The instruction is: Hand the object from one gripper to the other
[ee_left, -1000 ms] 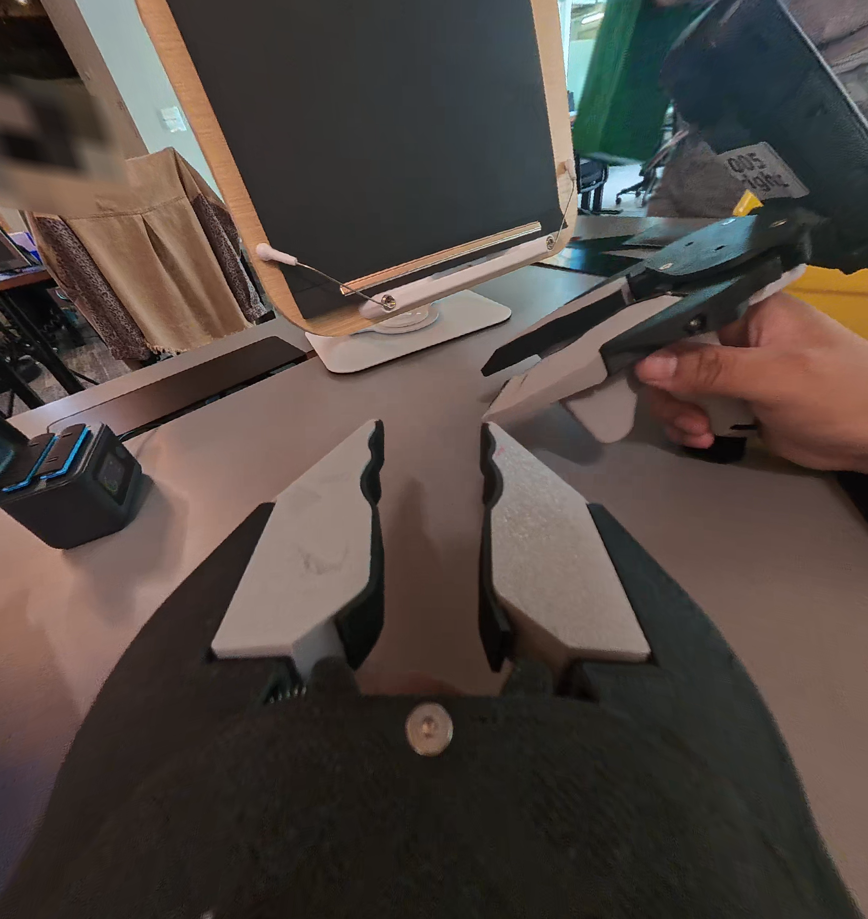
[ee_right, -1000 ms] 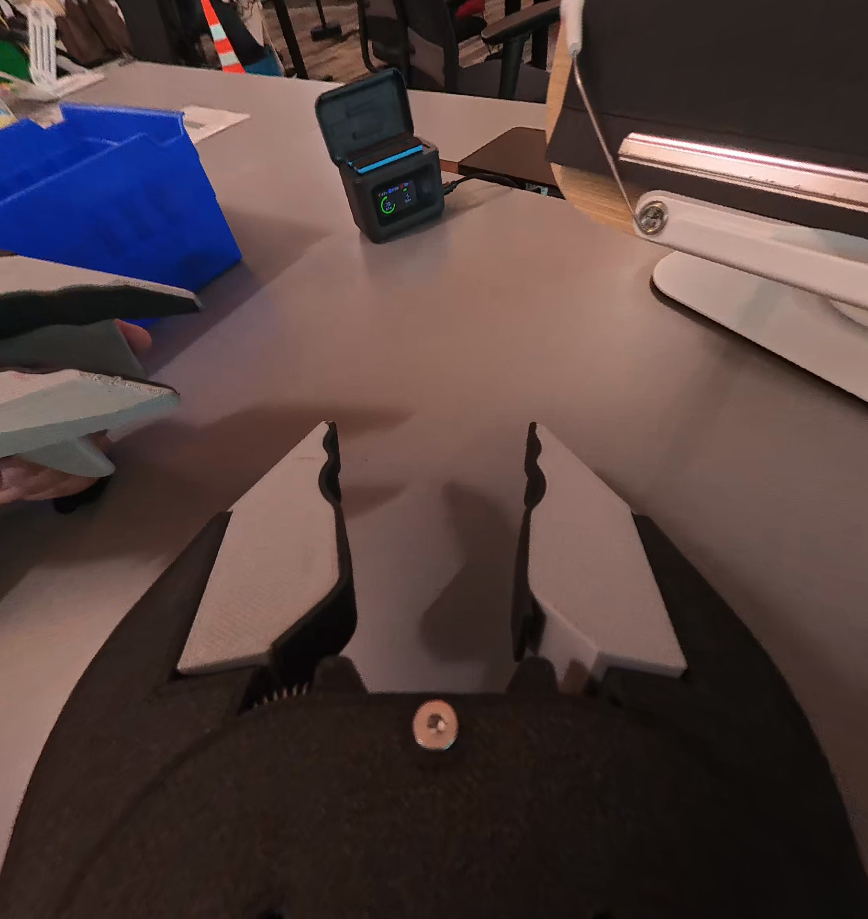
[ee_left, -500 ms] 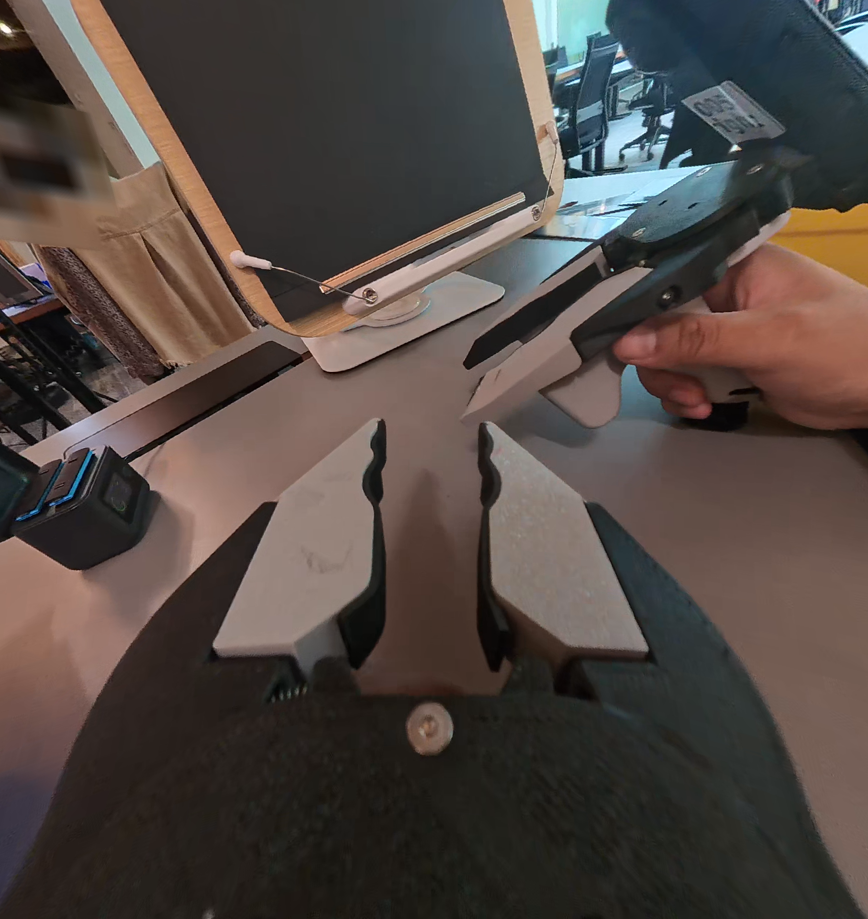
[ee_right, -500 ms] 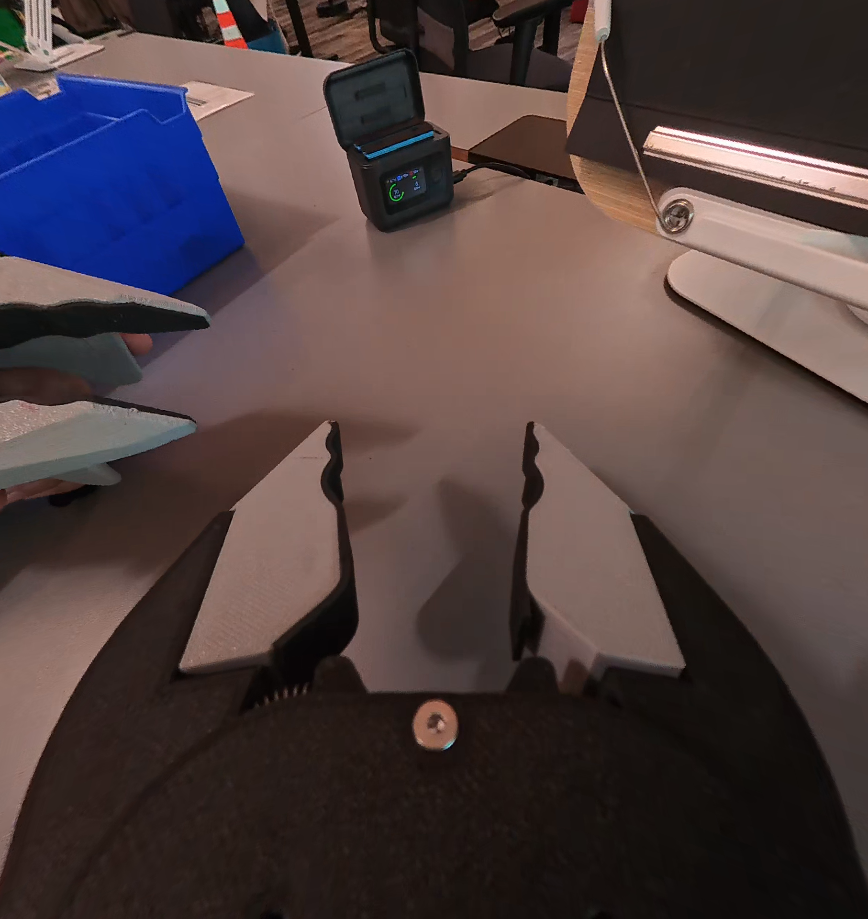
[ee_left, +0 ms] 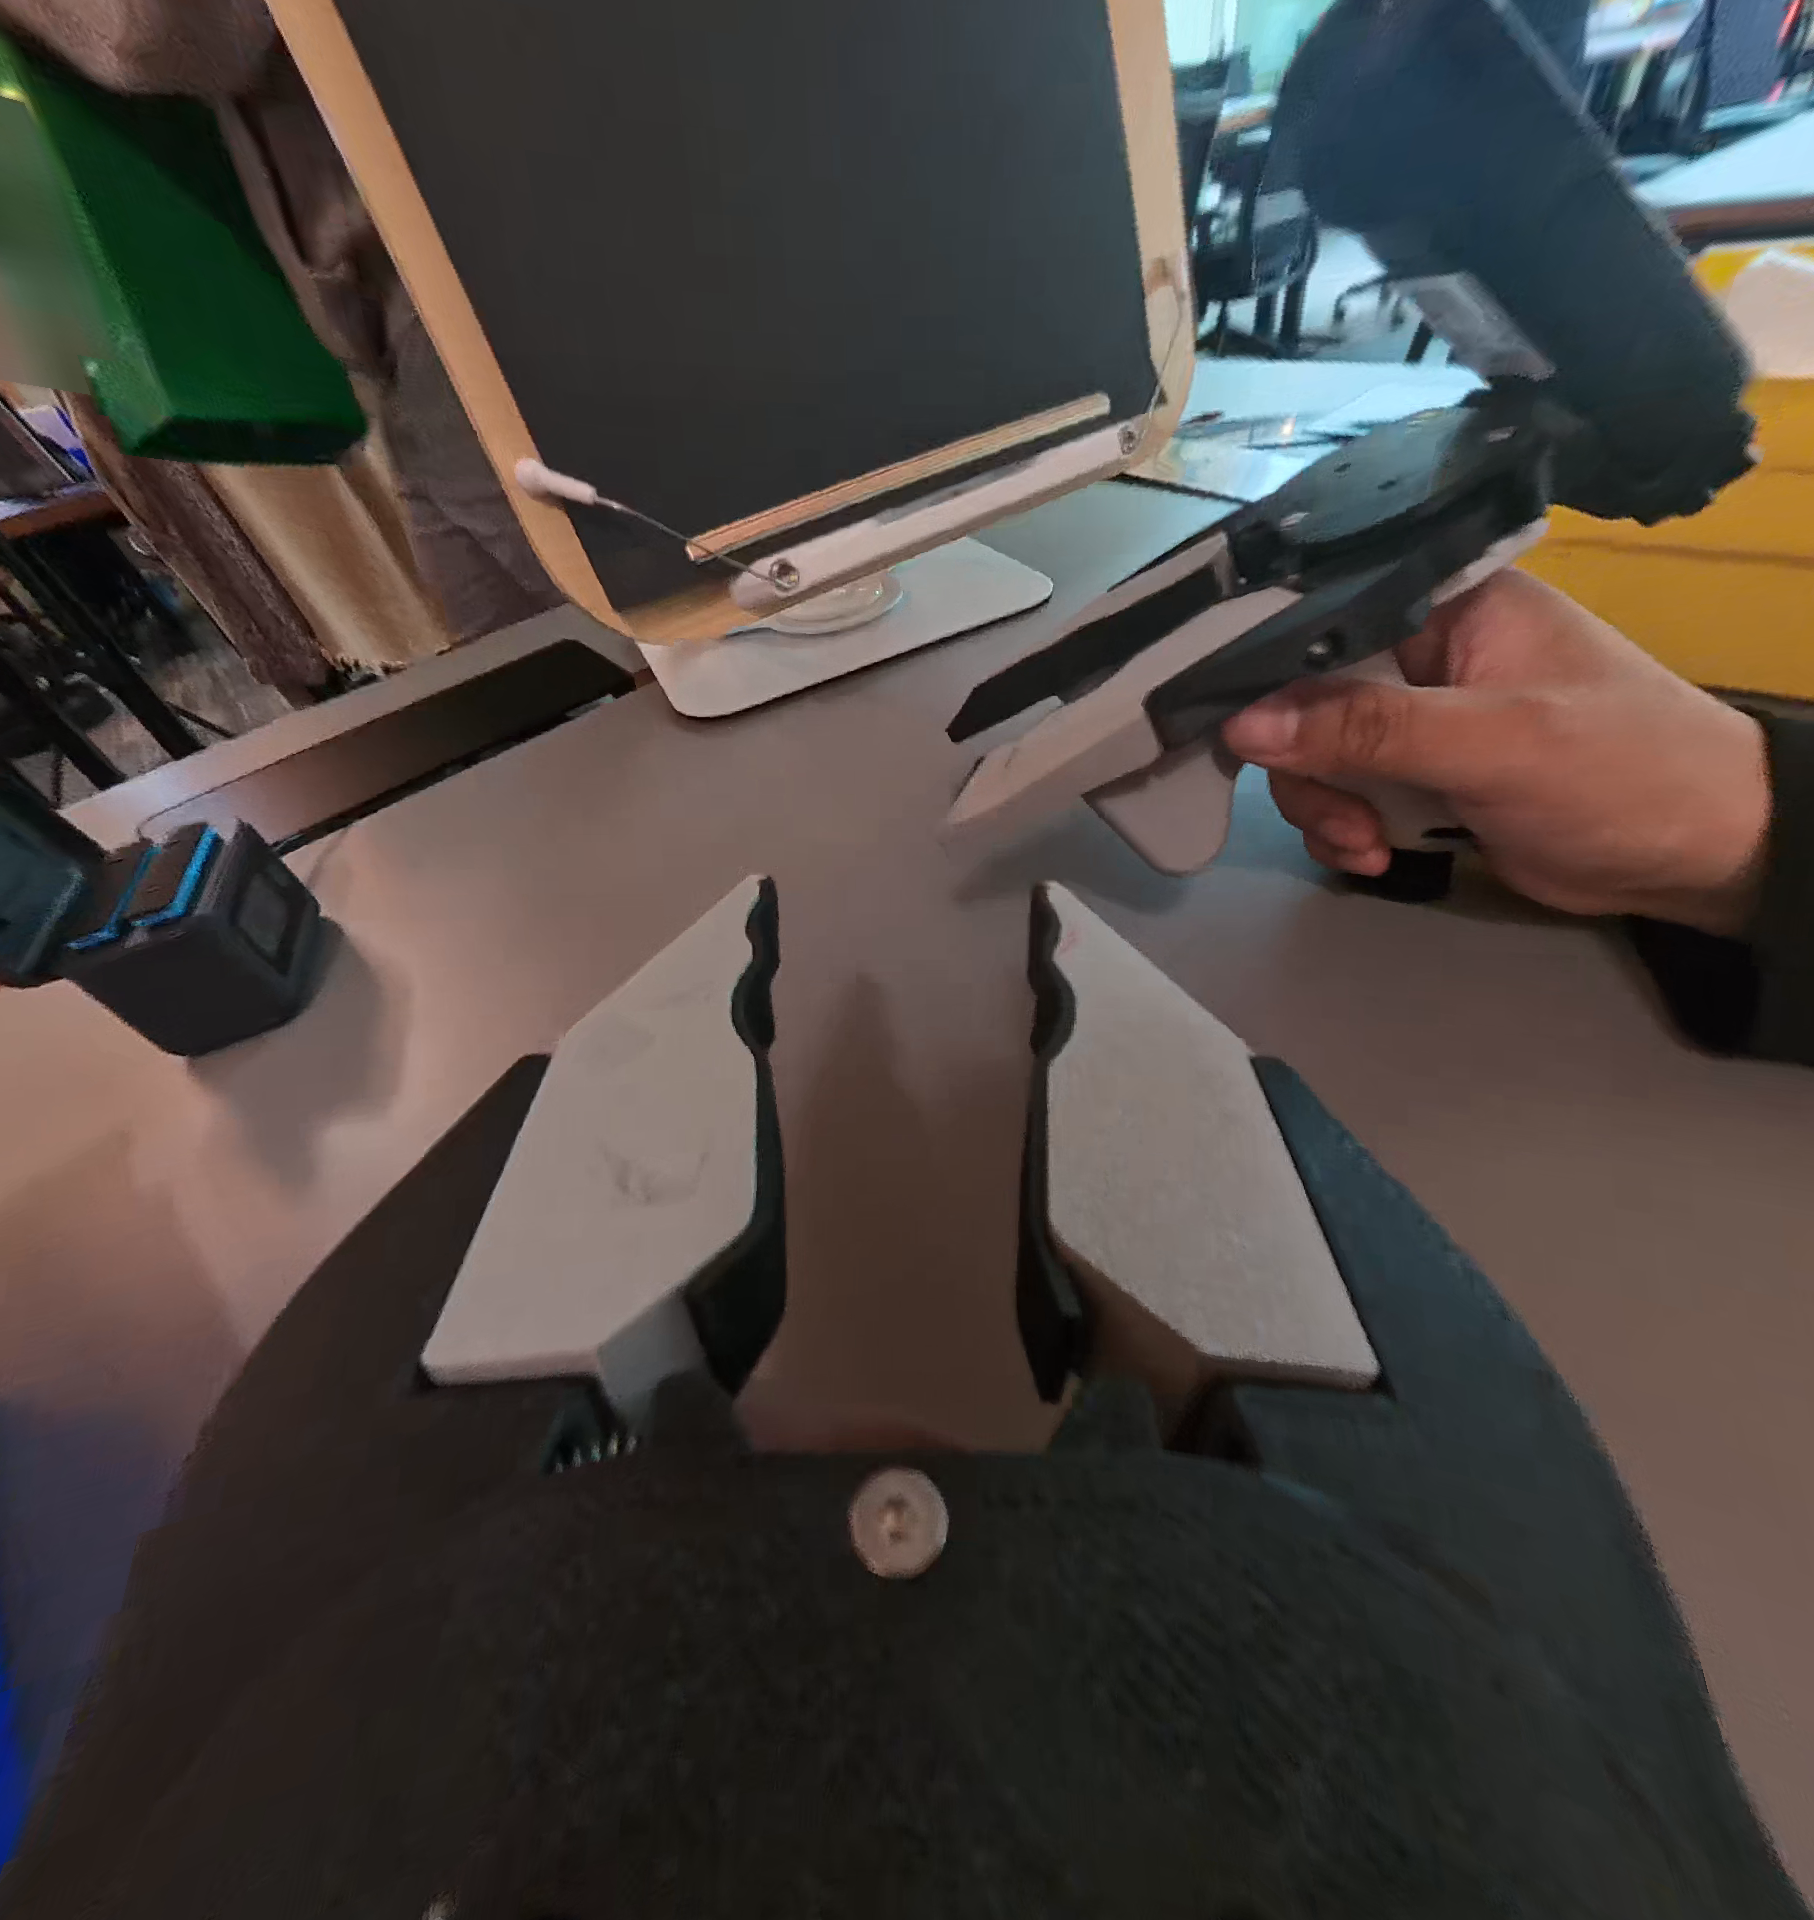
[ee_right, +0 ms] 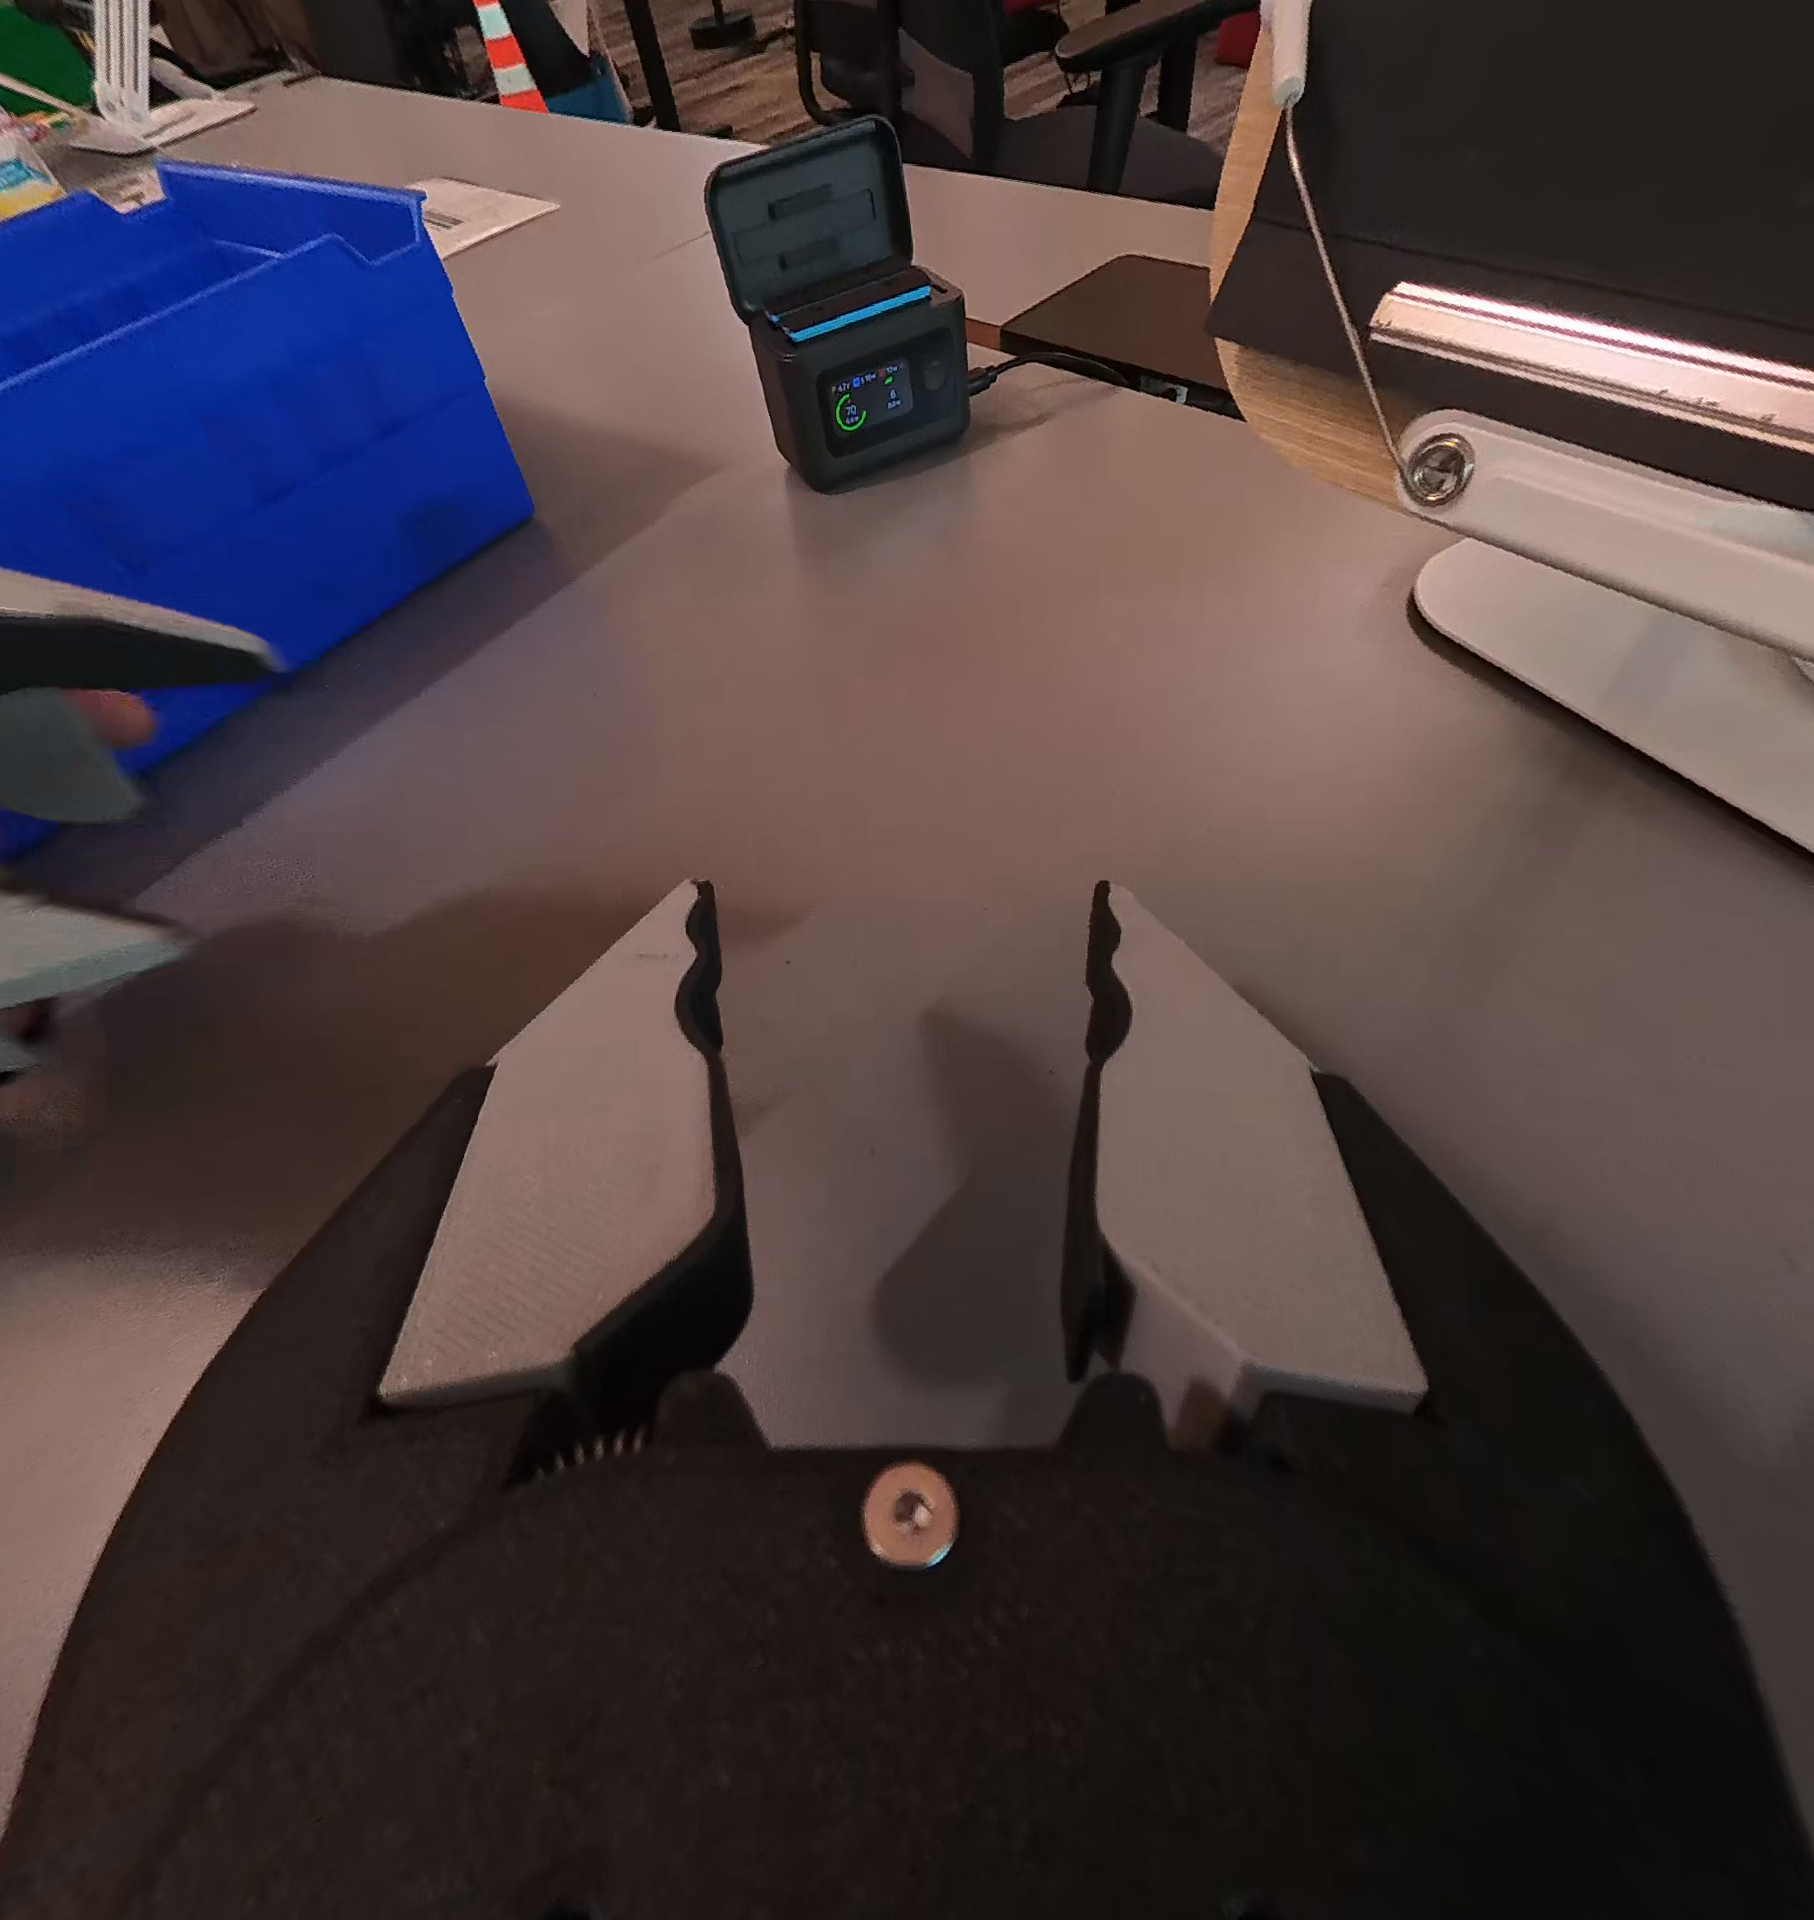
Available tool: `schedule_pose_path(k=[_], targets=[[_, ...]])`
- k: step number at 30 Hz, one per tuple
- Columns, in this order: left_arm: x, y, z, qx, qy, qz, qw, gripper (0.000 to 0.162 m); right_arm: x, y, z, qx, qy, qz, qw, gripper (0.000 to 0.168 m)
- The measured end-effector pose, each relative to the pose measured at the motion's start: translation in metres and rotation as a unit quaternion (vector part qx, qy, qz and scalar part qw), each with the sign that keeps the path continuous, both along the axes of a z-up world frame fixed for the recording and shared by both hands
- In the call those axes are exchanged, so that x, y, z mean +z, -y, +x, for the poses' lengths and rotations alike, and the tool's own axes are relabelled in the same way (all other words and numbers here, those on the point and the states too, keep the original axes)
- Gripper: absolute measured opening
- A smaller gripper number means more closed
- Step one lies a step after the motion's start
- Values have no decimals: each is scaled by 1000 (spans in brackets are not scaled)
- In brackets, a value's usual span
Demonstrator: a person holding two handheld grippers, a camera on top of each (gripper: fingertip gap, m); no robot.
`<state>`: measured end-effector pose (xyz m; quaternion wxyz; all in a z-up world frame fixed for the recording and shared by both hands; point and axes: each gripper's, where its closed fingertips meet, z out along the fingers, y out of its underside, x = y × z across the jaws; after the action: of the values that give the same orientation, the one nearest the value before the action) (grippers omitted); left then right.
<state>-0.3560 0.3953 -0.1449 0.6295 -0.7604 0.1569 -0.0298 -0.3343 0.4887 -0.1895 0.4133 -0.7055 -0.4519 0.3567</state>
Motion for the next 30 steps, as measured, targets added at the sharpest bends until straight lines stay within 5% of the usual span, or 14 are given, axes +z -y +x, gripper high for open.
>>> schedule_pose_path(k=[5,9,12,16,30], targets=[[85,45,-19,39,-63,48,996,43,-1,2,-2,5,4,3,1000,67],[118,53,-125,160,-91,2,983,45,0,3,-3,5,5,11,1000,67],[92,56,-235,286,-89,-70,952,44,1,1,-2,2,-3,6,1000,67],[11,69,-313,354,-38,-208,911,47,2,0,-1,1,-8,-3,1000,67],[-53,66,-348,365,-11,-305,879,43,2,2,-3,6,-8,-5,1000,66]])
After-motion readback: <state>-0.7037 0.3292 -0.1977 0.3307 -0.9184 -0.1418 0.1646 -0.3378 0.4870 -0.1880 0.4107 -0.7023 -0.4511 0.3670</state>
